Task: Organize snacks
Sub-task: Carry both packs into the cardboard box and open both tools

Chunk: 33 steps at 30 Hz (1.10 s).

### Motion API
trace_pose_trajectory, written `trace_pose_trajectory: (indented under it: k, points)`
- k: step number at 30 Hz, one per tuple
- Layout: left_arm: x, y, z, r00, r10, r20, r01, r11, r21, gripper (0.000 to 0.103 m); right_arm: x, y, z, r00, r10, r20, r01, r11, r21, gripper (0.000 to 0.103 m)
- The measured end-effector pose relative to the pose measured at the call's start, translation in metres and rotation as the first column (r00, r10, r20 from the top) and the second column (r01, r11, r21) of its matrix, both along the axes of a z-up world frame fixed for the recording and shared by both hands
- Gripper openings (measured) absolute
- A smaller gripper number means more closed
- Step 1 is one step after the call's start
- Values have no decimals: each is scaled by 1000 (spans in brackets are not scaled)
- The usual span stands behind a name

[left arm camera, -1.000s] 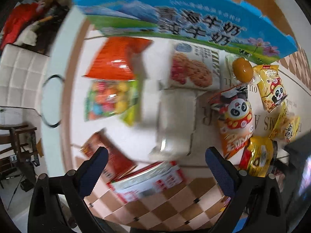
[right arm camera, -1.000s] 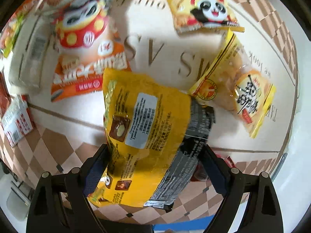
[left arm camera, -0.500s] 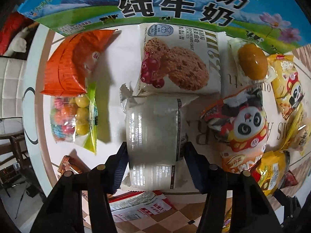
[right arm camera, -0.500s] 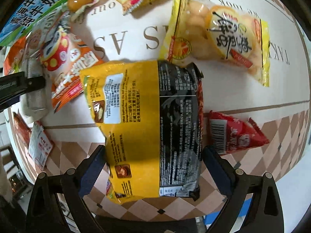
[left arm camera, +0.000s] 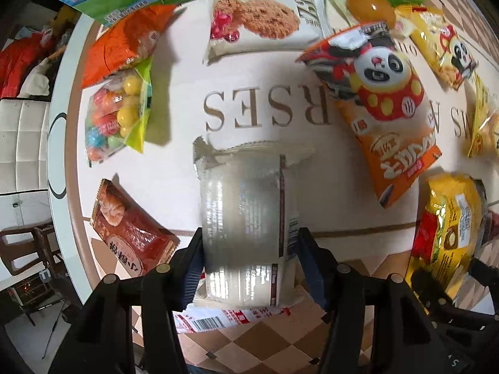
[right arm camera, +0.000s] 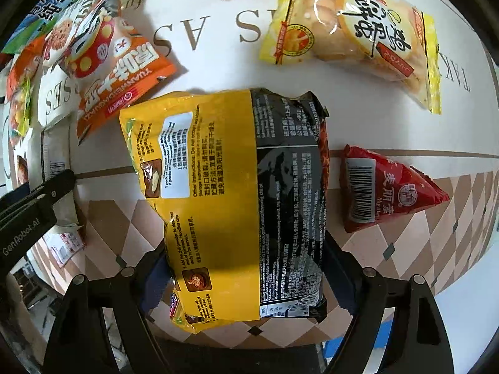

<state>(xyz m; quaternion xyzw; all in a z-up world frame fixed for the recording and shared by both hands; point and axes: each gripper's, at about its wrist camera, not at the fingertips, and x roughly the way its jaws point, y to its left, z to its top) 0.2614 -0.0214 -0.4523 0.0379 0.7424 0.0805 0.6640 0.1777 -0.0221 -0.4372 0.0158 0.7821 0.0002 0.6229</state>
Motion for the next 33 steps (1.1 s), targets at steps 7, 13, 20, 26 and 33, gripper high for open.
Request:
trace_pose_trajectory:
  k: [7, 13, 20, 26, 33]
  points:
    - [10, -5, 14, 1000, 11, -4, -11, 1000, 5, 54, 6, -1, -50, 999, 19, -37, -19, 1000, -1, 97]
    - [17, -7, 23, 999, 34, 2, -34, 999, 20, 52, 27, -76, -38, 999, 38, 3, -38, 999, 12, 92]
    - [-15, -22, 87, 998, 52, 46, -51, 998, -41, 51, 32, -90, -9, 1000, 17, 10, -18, 997, 72, 87]
    - [-2, -28, 178, 987, 6, 161, 18, 989, -144, 51, 41, -106, 54, 996, 0, 85, -15, 984, 177, 87]
    - [74, -6, 275, 942, -34, 334, 113, 968, -222, 51, 104, -113, 170, 965, -79, 249, 2, 955, 295, 87]
